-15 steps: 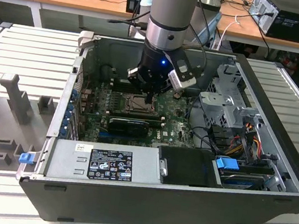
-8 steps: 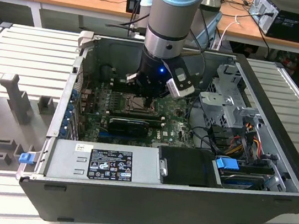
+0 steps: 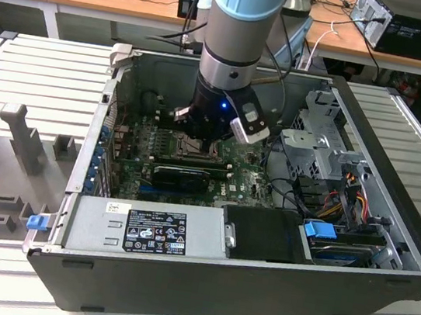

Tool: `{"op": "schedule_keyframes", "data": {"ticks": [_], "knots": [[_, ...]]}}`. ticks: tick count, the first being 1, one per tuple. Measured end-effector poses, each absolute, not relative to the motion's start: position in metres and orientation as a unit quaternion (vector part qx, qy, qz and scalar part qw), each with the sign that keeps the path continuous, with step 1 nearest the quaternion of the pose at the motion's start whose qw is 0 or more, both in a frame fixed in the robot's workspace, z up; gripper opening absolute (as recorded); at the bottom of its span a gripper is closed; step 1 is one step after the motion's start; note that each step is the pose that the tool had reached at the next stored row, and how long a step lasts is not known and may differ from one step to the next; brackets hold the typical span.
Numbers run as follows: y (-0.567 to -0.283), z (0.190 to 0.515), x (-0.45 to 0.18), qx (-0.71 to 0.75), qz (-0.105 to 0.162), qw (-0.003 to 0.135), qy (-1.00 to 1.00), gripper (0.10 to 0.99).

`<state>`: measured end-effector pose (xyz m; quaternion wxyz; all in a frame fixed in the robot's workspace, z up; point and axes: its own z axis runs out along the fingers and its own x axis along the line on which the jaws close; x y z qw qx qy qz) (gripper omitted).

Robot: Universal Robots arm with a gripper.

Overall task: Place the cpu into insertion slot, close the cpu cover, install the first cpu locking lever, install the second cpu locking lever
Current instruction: 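Install the second cpu locking lever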

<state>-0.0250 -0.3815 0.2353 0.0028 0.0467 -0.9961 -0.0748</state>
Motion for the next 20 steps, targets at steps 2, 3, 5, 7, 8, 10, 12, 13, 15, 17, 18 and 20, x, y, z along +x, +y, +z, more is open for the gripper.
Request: {"op": "schedule_keyframes", "data": {"ticks": [2, 3, 5, 7, 8, 10, 12, 13, 15, 17, 18, 20], "knots": [[-0.383, 0.234, -0.030, 0.047, -0.076, 0.003, -0.996, 0.106], [-0.383, 0.233, -0.031, 0.047, -0.076, 0.003, -0.996, 0.106], [-0.383, 0.232, -0.036, 0.047, -0.076, 0.004, -0.996, 0.106], [-0.383, 0.222, -0.051, 0.047, -0.077, 0.004, -0.996, 0.106], [-0.383, 0.217, -0.053, 0.047, -0.077, 0.004, -0.996, 0.106], [-0.385, 0.215, -0.057, 0.048, -0.085, 0.004, -0.995, 0.106], [-0.388, 0.214, -0.060, 0.050, -0.101, 0.003, -0.994, 0.106], [-0.390, 0.214, -0.061, 0.050, -0.109, 0.003, -0.993, 0.106], [-0.396, 0.213, -0.063, 0.050, -0.126, 0.002, -0.991, 0.106], [-0.402, 0.212, -0.064, 0.051, -0.149, 0.001, -0.988, 0.106], [-0.405, 0.211, -0.065, 0.052, -0.154, 0.001, -0.987, 0.106], [-0.409, 0.210, -0.065, 0.052, -0.156, 0.000, -0.986, 0.106]]}}
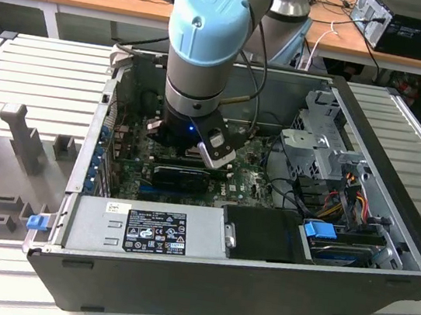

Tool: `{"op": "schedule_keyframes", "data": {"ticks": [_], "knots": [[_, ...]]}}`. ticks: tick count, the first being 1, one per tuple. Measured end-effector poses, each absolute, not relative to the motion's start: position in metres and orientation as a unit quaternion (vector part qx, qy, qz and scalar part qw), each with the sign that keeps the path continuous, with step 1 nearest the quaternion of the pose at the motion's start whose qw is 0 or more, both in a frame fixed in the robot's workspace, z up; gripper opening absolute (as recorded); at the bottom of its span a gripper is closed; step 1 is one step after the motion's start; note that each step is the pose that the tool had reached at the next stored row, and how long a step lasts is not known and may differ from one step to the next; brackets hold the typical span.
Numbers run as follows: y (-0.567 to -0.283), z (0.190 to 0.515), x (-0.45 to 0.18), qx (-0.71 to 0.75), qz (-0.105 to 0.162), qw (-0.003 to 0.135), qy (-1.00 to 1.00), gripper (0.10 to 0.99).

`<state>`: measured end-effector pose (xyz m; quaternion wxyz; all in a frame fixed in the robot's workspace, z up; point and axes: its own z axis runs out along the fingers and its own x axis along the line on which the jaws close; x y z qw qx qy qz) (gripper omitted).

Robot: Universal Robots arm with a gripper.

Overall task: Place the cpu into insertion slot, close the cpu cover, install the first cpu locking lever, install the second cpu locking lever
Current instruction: 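Install the second cpu locking lever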

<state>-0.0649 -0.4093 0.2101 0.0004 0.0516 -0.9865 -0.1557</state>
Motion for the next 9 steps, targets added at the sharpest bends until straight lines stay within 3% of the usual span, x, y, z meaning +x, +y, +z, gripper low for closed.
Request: {"op": "schedule_keyframes", "data": {"ticks": [9], "knots": [[-0.417, 0.197, -0.074, 0.052, -0.164, 0.000, -0.985, 0.106]]}}
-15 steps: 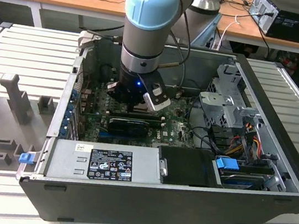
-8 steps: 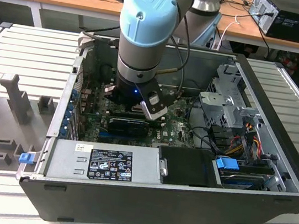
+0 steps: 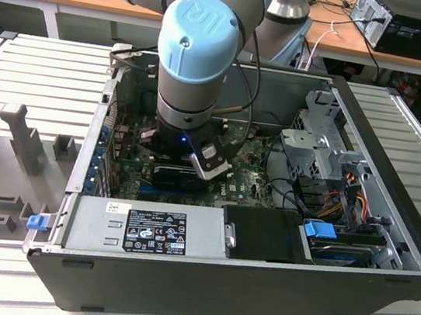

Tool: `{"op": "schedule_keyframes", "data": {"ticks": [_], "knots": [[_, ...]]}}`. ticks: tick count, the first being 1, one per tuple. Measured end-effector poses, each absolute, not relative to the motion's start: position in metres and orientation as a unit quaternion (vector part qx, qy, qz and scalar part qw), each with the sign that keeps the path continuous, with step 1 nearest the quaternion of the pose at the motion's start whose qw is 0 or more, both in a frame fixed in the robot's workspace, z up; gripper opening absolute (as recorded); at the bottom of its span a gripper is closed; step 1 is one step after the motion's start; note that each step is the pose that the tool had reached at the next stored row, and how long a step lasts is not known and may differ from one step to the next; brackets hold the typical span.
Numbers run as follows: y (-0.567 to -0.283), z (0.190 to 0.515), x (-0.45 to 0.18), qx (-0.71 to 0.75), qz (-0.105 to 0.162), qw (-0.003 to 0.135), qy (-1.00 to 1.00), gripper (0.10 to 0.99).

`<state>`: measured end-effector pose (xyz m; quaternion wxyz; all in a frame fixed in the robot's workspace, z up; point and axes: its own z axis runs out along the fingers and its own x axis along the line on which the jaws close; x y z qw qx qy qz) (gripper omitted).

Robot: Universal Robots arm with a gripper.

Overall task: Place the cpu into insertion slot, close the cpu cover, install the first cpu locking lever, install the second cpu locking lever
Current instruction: 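Install the second cpu locking lever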

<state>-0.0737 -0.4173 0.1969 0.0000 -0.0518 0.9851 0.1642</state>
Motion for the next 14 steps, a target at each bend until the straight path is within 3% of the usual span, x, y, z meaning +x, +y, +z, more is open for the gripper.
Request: {"op": "schedule_keyframes", "data": {"ticks": [7, 14], "knots": [[-0.4159, 0.1920, -0.0737, -0.052, 0.189, 0.001, 0.981, 0.106], [-0.4119, 0.1930, -0.0744, -0.052, 0.191, 0.001, 0.980, 0.106]]}}
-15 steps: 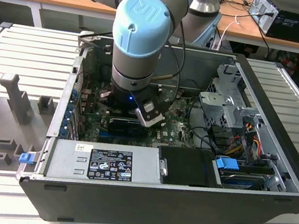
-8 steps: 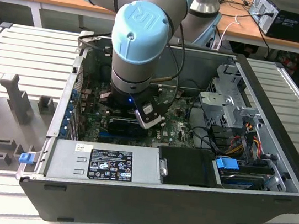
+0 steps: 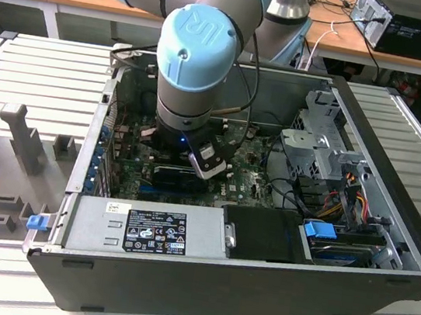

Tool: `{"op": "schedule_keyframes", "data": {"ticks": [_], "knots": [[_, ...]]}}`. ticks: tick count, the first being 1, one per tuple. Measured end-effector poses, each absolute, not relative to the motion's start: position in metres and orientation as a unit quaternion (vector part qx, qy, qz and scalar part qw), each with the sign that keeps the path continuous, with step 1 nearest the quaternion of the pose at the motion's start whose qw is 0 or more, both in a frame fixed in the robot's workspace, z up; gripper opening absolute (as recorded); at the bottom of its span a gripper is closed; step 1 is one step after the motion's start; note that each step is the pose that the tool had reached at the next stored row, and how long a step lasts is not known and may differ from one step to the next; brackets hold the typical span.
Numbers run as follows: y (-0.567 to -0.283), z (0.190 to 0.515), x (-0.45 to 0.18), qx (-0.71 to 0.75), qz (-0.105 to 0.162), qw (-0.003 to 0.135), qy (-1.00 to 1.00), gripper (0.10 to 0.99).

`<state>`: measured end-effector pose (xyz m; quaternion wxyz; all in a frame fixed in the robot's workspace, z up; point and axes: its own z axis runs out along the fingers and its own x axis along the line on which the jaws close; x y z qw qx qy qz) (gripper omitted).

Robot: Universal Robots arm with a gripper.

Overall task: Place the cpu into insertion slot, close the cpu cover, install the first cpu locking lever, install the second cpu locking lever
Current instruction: 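Install the second cpu locking lever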

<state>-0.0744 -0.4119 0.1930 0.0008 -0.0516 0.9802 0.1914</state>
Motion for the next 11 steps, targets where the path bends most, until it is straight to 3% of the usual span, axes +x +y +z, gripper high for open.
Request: {"op": "schedule_keyframes", "data": {"ticks": [11], "knots": [[-0.412, 0.243, -0.075, -0.051, 0.191, 0.001, 0.980, 0.106]]}}
